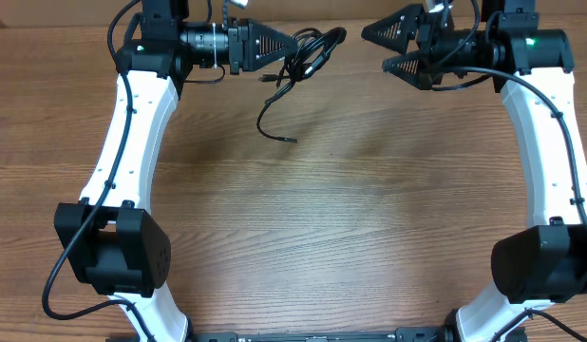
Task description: Untangle cables
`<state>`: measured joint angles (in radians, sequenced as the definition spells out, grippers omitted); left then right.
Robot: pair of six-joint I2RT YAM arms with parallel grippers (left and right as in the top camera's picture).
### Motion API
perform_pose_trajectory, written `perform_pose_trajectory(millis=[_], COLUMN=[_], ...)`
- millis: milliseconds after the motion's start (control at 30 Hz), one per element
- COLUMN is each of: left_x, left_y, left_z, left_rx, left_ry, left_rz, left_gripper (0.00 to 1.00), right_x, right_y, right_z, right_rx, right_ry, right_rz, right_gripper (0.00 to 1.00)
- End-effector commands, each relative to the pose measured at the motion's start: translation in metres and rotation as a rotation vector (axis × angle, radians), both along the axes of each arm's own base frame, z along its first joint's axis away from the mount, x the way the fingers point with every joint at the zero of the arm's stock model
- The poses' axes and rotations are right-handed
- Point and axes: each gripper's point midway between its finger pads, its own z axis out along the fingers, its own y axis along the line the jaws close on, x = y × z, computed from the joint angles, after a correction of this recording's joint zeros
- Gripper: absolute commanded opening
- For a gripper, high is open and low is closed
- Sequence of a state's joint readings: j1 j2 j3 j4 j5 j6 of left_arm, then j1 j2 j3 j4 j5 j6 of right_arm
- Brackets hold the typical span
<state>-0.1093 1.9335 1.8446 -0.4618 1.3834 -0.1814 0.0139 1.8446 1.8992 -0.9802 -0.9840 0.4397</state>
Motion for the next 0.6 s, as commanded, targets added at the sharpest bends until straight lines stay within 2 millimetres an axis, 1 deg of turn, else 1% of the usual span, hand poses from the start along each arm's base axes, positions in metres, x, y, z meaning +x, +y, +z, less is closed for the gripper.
perform_pose_trajectory(millis=[0, 67, 300, 367, 500, 567], left_x=[-0.03, -0.035, -0.035, -0.035, -0.035, -0.035], left_y=[-0.001, 0.0, 0.0, 0.0, 0.0, 0.0], left_z=[0.025, 0.027, 0.027, 0.027, 0.027, 0.027], left_rx=[-0.088, -0.104, -0.102, -0.101, -0.101, -0.101], left_ry=[-0.028, -0.024, 0.027, 0.036, 0.035, 0.034], left_rz=[-0.145, -0.173, -0.17, -0.17, -0.169, -0.169], left_gripper=[0.04, 0.04, 0.04, 0.04, 0.04, 0.04], right_x=[-0.006, -0.006, -0.01, -0.013, -0.022, -0.024], right_y=[0.001, 0.001, 0.001, 0.004, 0.012, 0.013], right_z=[0.023, 0.023, 0.02, 0.023, 0.038, 0.04], right_rx=[-0.015, -0.018, -0.021, 0.001, 0.087, 0.1], right_ry=[-0.109, -0.112, -0.093, -0.094, -0.113, -0.113], right_rz=[0.026, 0.03, 0.035, 0.053, 0.124, 0.135], right_gripper=[1.0, 1.0, 1.0, 1.0, 1.0, 1.0])
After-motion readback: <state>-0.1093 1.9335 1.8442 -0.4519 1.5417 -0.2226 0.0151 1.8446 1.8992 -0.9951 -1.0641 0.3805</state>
